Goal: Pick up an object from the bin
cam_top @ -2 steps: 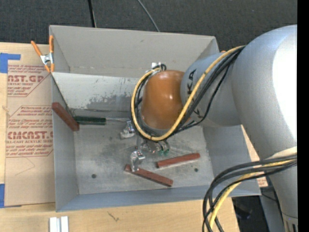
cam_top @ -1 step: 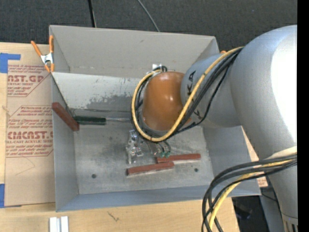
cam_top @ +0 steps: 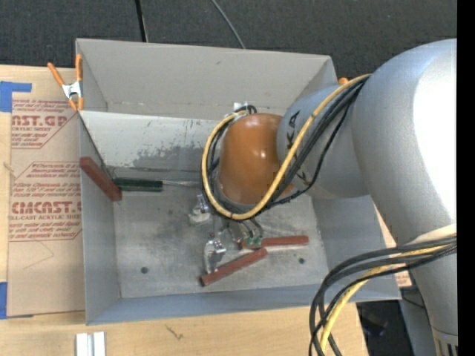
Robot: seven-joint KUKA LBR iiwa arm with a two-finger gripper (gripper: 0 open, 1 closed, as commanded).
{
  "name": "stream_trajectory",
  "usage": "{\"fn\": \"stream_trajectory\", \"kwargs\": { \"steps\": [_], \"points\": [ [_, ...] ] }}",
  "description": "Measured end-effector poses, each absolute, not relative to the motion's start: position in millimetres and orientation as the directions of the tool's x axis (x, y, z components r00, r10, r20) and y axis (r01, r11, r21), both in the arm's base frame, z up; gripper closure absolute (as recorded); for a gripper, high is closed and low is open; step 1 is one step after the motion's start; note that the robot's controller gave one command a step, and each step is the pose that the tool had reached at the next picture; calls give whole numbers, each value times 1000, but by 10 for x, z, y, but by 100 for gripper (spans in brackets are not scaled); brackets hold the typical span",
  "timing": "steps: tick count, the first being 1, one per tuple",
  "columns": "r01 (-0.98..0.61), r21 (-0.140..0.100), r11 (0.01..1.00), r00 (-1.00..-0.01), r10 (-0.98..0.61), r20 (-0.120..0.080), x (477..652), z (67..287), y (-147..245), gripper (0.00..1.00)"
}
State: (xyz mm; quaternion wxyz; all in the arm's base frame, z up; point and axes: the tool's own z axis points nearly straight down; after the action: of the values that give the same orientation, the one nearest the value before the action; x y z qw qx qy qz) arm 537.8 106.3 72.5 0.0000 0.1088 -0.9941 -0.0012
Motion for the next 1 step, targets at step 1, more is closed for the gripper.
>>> {"fn": "stream_trajectory", "kwargs": {
  "steps": [1],
  "points": [
    [-216,2,976,-976,-216,-1,5378,724,1063,0]
  ]
}}
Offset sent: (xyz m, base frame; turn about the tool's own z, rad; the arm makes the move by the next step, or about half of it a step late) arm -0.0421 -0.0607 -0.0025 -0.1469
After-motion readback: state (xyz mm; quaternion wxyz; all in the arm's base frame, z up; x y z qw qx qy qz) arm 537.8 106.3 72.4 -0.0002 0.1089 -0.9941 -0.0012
